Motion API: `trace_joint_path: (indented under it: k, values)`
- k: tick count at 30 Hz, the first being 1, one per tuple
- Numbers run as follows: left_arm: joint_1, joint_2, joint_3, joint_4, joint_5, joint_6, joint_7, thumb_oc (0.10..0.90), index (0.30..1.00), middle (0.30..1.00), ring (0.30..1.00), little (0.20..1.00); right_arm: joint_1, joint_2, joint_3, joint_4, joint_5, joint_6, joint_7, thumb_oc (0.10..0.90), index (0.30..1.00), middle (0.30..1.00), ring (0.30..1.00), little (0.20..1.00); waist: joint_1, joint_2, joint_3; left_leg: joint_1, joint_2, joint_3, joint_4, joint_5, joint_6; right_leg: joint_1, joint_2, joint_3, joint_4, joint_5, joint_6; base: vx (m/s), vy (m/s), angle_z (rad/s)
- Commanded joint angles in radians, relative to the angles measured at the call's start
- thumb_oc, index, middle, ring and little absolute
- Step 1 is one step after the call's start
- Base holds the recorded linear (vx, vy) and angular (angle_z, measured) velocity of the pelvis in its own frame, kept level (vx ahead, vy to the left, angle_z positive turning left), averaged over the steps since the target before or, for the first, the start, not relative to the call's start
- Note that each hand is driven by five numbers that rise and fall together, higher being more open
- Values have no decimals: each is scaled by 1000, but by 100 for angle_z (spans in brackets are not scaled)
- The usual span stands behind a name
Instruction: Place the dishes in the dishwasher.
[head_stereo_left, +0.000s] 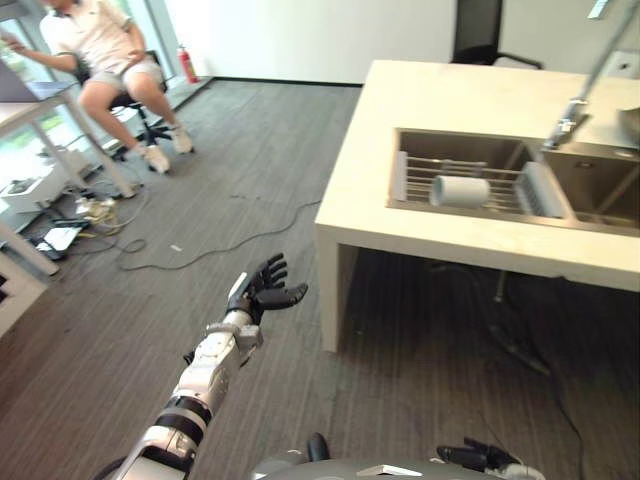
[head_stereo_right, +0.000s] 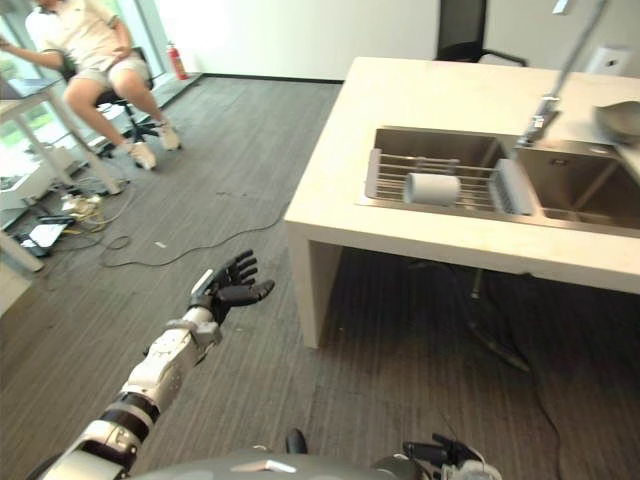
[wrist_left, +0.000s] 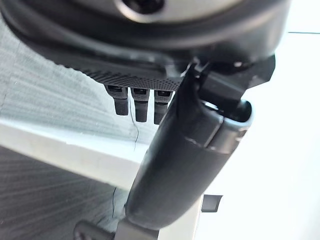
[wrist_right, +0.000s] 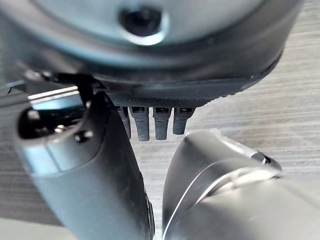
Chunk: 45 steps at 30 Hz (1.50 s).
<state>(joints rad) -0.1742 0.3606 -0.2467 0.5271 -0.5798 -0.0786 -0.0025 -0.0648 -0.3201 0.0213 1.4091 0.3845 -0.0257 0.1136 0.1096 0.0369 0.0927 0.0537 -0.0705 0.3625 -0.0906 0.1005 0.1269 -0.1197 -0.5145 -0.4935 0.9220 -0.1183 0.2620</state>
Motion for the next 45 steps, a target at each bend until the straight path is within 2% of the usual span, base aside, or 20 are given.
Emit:
trace_joint_path:
  k: [1, 4, 7, 11, 14, 16, 17, 18, 19, 21, 23, 25, 27, 30, 31, 33, 35, 40, 43, 45]
  values:
    - [-40, 79, 190, -373, 66, -104, 13, 800, 900, 900, 900, 900, 62, -56, -62, -19, -3, 10, 17, 800, 900, 900, 900, 900, 20, 68, -7, 44, 64, 38, 40, -126, -154, 113, 45, -182, -689, 170, -19, 739, -574, -9]
    - [-59, 96, 225, -404, 84, -125, 22, 800, 900, 900, 900, 900, 70, -62, -68, -18, -1, 16, 26, 800, 900, 900, 900, 900, 25, 75, -15, 48, 74, 44, 80, -154, -170, 115, 56, -153, -839, 249, -3, 233, -331, -31]
    - [-132, 120, 233, -449, 139, -168, 33, 800, 900, 900, 900, 900, 78, -76, -65, -17, -5, 18, 44, 800, 900, 900, 900, 900, 15, 95, -22, 68, 93, 24, 173, -210, -187, 111, -14, -48, -862, 294, 0, 226, -332, -4]
    - [-182, 118, 213, -456, 169, -188, 42, 800, 900, 900, 900, 900, 87, -106, -70, -6, -14, 20, 59, 800, 900, 900, 900, 900, 6, 100, -32, 67, 106, 6, 247, -214, -197, 118, -45, 55, -801, 279, 0, 146, -302, 16]
    - [-188, 105, 210, -465, 169, -191, 43, 800, 900, 900, 900, 900, 80, -117, -61, 1, -36, 18, 56, 800, 900, 900, 900, 900, 12, 110, -31, 86, 185, -26, 331, -171, -235, 119, 4, 84, -747, 179, -10, 140, -626, -5]
    - [-181, 106, 200, -465, 137, -185, 23, 800, 900, 900, 900, 900, 77, -113, -21, 8, -80, 9, 42, 800, 900, 900, 900, 900, 16, 111, -21, 31, 307, -57, 457, 13, -296, 172, 90, 15, -744, 85, -63, 14, -719, -30]
    - [-182, 106, 201, -465, 137, -186, 22, 800, 900, 900, 900, 900, 76, -113, -21, 8, -80, 9, 42, 800, 900, 900, 900, 900, 14, 112, -22, 28, 309, -60, 455, 17, -297, 174, 93, 10, -750, 88, -66, -1, -707, -13]
    - [-185, 108, 197, -461, 121, -182, 24, 800, 900, 900, 900, 900, 79, -112, -12, 6, -87, 8, 31, 800, 900, 900, 900, 900, 4, 109, -14, 10, 364, -55, 505, 103, -320, 209, 131, -17, -761, 69, -89, 87, -803, 12]
    - [-205, 110, 181, -453, 97, -169, 23, 800, 900, 900, 900, 900, 102, -113, -8, 13, -84, 7, 4, 800, 900, 900, 900, 900, -34, 81, -7, -12, 500, 99, 579, 191, -362, 297, 211, -72, -824, 24, -132, 106, -986, 24]
    - [-206, 112, 181, -448, 89, -163, 23, 800, 900, 900, 900, 900, 111, -113, -6, 12, -81, 10, 2, 800, 900, 900, 900, 900, -37, 79, 1, -22, 503, 142, 599, 172, -364, 324, 244, -77, -865, 21, -144, 64, -543, 52]
    - [-220, 126, 183, -449, 86, -163, 19, 800, 900, 900, 900, 900, 116, -128, -2, 14, -81, 19, 7, 800, 900, 900, 900, 900, -34, 59, 19, -131, 377, 220, 579, 86, -360, 347, 289, -62, -927, 31, -142, 33, -360, 9]
    - [-222, 126, 187, -449, 89, -167, 17, 800, 900, 900, 900, 900, 117, -128, 5, 10, -74, 27, 20, 800, 900, 900, 900, 900, -14, 46, 33, -213, 319, 255, 543, 83, -363, 364, 298, -47, -954, 46, -131, 58, -237, 1]
    - [-212, 124, 188, -455, 92, -170, 17, 800, 900, 900, 900, 900, 115, -123, 11, 1, -75, 29, 29, 800, 900, 900, 900, 900, 12, 42, 34, -263, 302, 215, 539, 96, -365, 367, 297, -30, -962, 49, -132, 111, -78, -46]
    - [-186, 131, 195, -475, 75, -166, -5, 800, 900, 900, 900, 900, 148, -93, 16, -12, -78, 20, 39, 800, 900, 900, 900, 900, 34, 59, 16, -140, 208, 177, 289, 68, -293, 357, 308, -20, -904, 45, -109, 180, 94, -118]
    - [-208, 139, 179, -489, 78, -161, -14, 800, 900, 900, 900, 900, 183, -72, -18, -9, -60, 19, 54, 800, 900, 900, 900, 900, -20, 76, 16, -16, 166, 194, 174, -25, -243, 314, 263, -42, -680, 48, -54, 132, 135, -106]
    - [-223, 148, 174, -472, 98, -173, 14, 800, 900, 900, 900, 900, 178, -51, -4, -28, -49, 20, 75, 800, 900, 900, 900, 900, -64, 85, 44, 44, 119, 165, 116, -66, -183, 190, 174, -1, -434, 118, 0, -9, 66, -27]
    - [-240, 154, 165, -459, 99, -174, 14, 800, 900, 900, 900, 900, 172, -42, 3, -35, -48, 21, 79, 800, 900, 900, 900, 900, -72, 80, 52, 49, 108, 157, 98, -72, -168, 127, 148, 31, -357, 129, 0, -96, -45, 41]
    - [-273, 171, 128, -440, 126, -176, 8, 800, 900, 900, 900, 900, 177, -30, 23, -70, -53, 17, 86, 800, 900, 900, 900, 900, -87, 43, 13, 37, 108, 114, 92, -99, -173, 129, 119, 28, -641, 157, -12, 21, -232, -11]
    - [-272, 179, 123, -413, 145, -177, 8, 800, 900, 900, 900, 900, 179, -26, 27, -86, -38, 19, 93, 800, 900, 900, 900, 900, -96, 23, -5, 34, 120, 95, 132, -128, -182, 161, 128, 103, -792, 177, -9, 90, -218, 42]
    - [-258, 183, 128, -400, 159, -171, -6, 800, 900, 900, 900, 900, 183, -19, 40, -105, -52, 19, 99, 800, 900, 900, 900, 900, -76, 1, -28, 34, 136, 120, 149, -126, -197, 203, 141, 53, -870, 196, -1, 111, -306, 33]
